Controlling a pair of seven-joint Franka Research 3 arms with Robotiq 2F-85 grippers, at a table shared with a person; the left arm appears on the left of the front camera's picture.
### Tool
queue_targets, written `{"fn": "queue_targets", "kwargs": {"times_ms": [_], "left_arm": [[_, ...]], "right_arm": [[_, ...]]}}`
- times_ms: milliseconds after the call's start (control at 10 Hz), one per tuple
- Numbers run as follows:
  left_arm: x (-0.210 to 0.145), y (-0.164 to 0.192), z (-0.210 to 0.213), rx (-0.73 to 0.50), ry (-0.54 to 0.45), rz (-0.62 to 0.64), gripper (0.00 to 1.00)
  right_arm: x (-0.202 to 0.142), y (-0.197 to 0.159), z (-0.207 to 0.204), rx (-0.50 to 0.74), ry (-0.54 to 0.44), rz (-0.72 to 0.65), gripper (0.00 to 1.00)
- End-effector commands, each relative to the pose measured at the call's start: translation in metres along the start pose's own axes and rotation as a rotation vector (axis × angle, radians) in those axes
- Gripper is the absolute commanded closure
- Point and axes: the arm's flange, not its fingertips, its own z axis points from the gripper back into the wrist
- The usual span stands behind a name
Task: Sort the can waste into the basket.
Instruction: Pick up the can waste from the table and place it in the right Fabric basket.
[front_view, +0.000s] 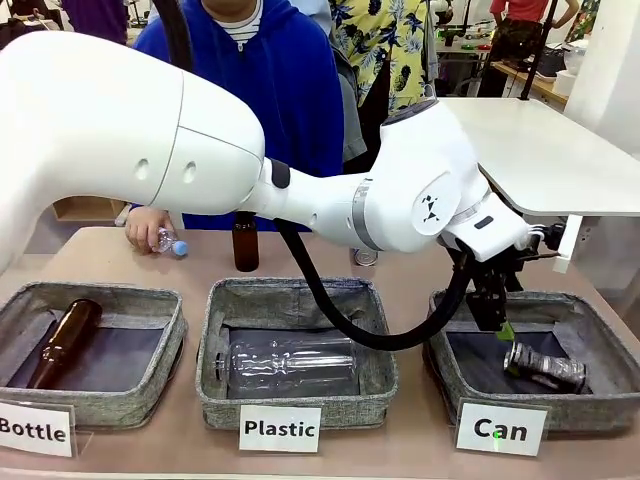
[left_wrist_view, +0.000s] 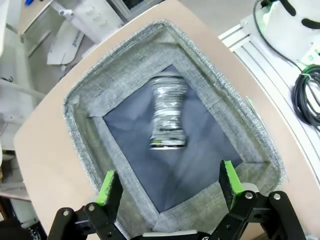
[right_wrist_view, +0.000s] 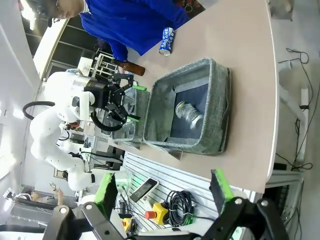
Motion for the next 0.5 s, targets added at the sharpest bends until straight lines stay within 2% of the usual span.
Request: {"fn": "queue_targets", "kwargs": {"times_ms": [0, 200, 400], "left_arm": [[0.004, -0.028, 0.016, -0.022, -0.052, 0.075, 0.0], [0.008, -0.053, 0.042, -0.01, -0.09, 0.202, 0.0], [-0.001, -0.071, 0.085, 0.016, -0.145, 0.314, 0.0]], "right_arm": [[-0.002, 0.007, 0.0, -0.005, -0.015, 0.037, 0.0], [0.001, 0.015, -0.009, -0.002, 0.002, 0.056, 0.0], [0.008, 0.038, -0.033, 0.023, 0.046, 0.092, 0.0]]}}
